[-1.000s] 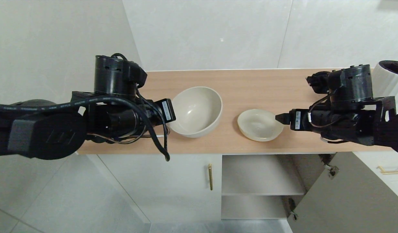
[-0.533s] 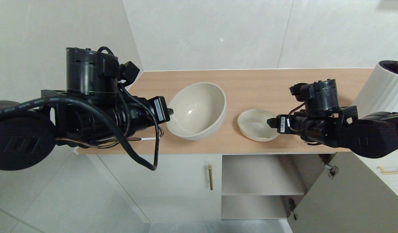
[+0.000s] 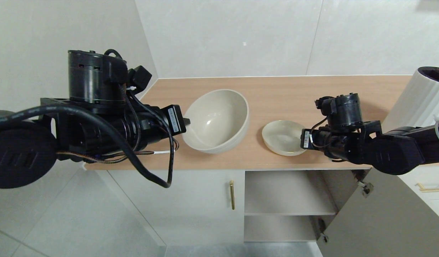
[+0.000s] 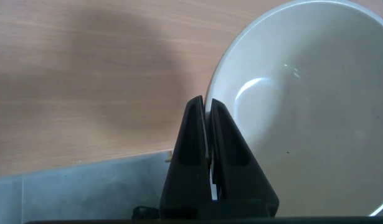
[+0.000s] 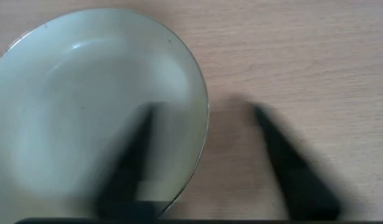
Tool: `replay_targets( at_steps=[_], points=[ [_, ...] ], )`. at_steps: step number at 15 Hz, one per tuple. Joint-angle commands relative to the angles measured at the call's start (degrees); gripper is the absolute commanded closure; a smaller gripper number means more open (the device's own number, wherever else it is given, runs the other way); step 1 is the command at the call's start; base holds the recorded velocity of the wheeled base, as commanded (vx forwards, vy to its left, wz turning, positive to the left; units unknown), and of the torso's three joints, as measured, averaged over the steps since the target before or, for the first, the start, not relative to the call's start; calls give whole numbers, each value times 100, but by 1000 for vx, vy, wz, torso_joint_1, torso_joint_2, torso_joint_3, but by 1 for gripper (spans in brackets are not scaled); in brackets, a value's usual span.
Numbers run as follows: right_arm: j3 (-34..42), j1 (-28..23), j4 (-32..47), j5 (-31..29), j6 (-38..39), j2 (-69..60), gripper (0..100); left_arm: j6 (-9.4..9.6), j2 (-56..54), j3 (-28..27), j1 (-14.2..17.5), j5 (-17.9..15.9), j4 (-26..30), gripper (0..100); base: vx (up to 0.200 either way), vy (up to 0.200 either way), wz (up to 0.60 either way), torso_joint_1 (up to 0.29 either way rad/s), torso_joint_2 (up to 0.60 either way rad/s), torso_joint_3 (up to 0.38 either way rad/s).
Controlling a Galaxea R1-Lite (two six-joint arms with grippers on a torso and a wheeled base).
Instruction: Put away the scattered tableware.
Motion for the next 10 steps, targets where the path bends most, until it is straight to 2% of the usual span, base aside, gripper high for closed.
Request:
replay_targets(
  at_steps=[1, 6, 9, 10],
  points=[
    [-28, 2, -15, 6, 13, -8, 100, -3, -9, 1, -4, 3, -1, 100, 0, 0, 0, 0, 0, 0],
    [-81, -24, 29, 41, 294, -439, 100, 24, -176, 124, -4, -58, -1, 100, 0, 0, 0, 0, 0, 0],
    [43, -24, 319, 410, 382, -984, 100, 59, -316, 308, -13, -216, -1, 100, 0, 0, 0, 0, 0, 0],
    [113, -24, 609, 762, 426, -1300, 100, 59, -413, 431, -21, -234, -1, 100, 0, 0, 0, 0, 0, 0]
  ],
)
